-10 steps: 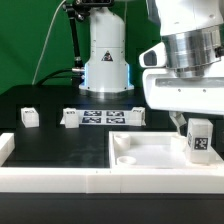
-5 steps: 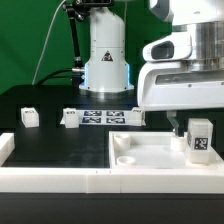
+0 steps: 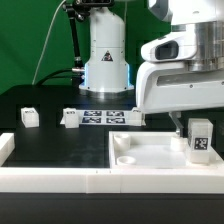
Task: Assemble one leg
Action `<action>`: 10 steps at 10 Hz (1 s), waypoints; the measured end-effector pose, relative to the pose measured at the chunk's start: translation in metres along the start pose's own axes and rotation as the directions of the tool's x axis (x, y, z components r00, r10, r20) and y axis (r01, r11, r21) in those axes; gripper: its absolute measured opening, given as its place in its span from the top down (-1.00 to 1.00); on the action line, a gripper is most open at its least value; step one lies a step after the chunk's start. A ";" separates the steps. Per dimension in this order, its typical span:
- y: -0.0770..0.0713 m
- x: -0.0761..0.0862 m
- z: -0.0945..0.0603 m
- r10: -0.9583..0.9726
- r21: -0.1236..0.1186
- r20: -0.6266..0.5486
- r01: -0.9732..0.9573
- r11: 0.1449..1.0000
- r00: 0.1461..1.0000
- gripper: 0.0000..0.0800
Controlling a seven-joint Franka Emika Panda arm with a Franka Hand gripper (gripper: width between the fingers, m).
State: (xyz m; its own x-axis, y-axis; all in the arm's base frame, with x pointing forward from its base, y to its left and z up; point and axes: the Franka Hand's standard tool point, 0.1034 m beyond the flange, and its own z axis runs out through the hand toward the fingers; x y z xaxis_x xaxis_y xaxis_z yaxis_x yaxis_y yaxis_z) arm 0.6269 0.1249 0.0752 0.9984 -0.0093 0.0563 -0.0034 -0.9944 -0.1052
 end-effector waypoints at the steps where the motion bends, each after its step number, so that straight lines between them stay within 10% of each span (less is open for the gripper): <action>1: 0.003 0.000 0.000 0.001 -0.004 0.000 -0.001 1.000 1.000 -0.04; 2: 0.005 0.000 0.000 0.004 -0.006 0.000 -0.004 1.000 1.000 0.24; 6: 0.007 -0.001 -0.001 0.140 -0.004 -0.002 -0.140 0.990 0.990 0.26; 10: 0.009 -0.003 0.003 0.623 0.031 -0.005 -0.623 0.782 0.782 0.26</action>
Offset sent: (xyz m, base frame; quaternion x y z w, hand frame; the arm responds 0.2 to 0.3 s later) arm 0.0000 0.0000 0.0000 0.0000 0.0000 0.0799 0.9968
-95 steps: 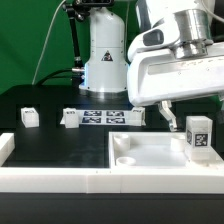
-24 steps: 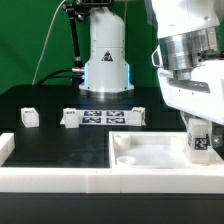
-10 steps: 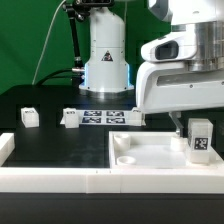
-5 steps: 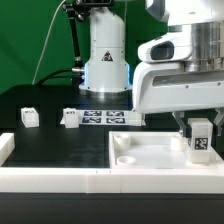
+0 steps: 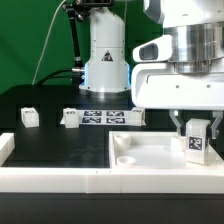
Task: Assemble one leg
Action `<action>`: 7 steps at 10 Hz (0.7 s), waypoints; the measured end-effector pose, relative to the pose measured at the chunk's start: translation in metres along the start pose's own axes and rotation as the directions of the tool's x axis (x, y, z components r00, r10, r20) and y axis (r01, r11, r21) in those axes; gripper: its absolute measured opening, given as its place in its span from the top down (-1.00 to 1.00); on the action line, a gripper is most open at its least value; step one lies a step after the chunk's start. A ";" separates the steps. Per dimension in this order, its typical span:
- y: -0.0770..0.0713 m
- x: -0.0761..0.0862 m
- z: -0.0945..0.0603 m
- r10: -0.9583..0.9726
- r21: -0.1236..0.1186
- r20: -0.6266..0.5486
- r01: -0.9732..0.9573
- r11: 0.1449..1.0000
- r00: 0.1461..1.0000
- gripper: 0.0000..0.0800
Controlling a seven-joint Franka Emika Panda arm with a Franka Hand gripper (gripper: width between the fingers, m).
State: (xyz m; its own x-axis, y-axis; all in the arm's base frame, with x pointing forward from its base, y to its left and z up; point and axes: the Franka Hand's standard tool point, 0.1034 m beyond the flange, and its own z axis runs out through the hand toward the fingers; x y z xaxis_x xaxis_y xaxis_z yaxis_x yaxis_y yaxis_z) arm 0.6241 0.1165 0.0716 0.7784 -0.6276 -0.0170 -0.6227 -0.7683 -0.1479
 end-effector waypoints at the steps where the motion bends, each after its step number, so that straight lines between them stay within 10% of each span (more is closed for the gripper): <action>1: 0.000 0.000 0.001 0.170 0.016 0.002 -0.170 0.985 0.985 0.26; 7: -0.002 -0.005 0.003 0.673 0.025 0.042 -0.674 0.738 0.738 0.26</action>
Offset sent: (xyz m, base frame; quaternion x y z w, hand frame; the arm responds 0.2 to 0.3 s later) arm -0.0015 -0.0038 -0.0019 -0.0126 0.0203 0.2817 0.9592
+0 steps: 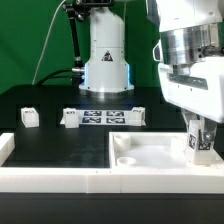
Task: Assemble one leg
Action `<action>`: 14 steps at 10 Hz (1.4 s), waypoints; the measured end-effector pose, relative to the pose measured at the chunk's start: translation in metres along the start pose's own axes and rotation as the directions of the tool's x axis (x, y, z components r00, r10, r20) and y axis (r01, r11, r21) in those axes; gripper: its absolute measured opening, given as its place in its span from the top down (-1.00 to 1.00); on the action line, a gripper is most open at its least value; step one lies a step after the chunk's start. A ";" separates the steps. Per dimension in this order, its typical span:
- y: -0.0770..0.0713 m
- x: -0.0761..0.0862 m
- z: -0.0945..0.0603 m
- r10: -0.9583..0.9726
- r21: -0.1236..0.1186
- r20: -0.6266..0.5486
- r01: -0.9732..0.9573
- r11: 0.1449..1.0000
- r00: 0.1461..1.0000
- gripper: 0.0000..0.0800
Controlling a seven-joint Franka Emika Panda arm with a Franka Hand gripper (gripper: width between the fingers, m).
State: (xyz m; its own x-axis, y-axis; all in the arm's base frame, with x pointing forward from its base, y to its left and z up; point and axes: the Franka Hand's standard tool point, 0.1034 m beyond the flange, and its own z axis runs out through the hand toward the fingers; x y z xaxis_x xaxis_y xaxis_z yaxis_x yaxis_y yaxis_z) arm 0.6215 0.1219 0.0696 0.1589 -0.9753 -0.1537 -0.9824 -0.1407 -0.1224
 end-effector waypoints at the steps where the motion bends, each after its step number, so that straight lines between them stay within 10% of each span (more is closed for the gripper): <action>1: 0.000 -0.001 0.000 0.000 0.000 0.001 0.000 1.000 1.000 0.26; 3: 0.000 -0.001 0.000 -0.064 0.000 0.001 0.064 0.998 0.998 -0.53; 9: -0.001 -0.010 0.000 -0.605 -0.026 -0.008 0.605 0.796 0.796 -0.62; 14: -0.006 -0.010 -0.005 -0.941 -0.082 0.000 0.937 0.339 0.340 -0.62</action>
Offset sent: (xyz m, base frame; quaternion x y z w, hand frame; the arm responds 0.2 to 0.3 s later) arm 0.0029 -0.0038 0.0063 0.0179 -0.0021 -0.0981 0.9950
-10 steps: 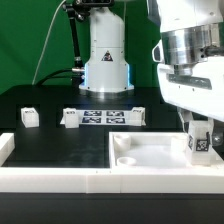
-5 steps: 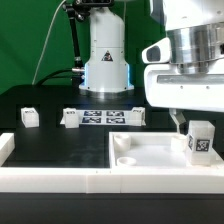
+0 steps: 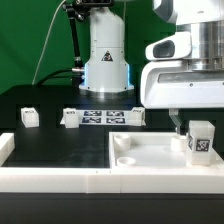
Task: Assemble one leg
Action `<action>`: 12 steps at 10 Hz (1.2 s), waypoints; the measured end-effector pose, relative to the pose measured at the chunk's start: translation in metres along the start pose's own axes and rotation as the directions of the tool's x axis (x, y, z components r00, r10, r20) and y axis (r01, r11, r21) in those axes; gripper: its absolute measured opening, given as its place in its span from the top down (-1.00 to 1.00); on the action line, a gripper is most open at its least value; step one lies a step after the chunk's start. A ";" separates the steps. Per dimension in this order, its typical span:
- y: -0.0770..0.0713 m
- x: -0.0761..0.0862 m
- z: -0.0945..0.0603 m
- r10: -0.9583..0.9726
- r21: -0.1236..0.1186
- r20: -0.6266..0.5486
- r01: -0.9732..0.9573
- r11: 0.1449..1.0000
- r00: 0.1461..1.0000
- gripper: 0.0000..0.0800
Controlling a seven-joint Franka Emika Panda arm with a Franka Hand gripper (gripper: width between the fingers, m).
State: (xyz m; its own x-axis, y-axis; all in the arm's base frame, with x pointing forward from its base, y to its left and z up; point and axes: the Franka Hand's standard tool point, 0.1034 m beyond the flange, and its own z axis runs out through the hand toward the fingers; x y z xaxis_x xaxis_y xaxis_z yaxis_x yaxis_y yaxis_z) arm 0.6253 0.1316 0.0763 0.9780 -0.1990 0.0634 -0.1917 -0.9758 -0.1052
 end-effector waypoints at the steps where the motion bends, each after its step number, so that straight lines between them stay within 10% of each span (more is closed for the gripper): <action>1: 0.002 0.001 0.000 -0.103 -0.005 -0.003 0.103 0.995 0.995 -0.62; 5: 0.008 0.005 -0.001 -0.289 -0.014 -0.009 0.289 0.957 0.957 -0.60; 7: 0.008 0.005 -0.001 -0.289 -0.014 -0.009 0.289 0.957 0.957 0.23; 12: 0.017 0.004 -0.002 -0.213 -0.013 0.032 0.214 0.977 0.976 0.26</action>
Offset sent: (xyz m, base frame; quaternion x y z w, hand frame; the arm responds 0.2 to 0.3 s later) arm 0.0000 0.0000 0.0000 0.0000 0.0000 -0.0799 0.9968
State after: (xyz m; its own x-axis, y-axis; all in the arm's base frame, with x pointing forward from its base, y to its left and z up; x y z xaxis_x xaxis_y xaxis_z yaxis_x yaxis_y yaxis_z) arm 0.6257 0.1140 0.0767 0.9985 0.0167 0.0523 0.0207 -0.9968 -0.0767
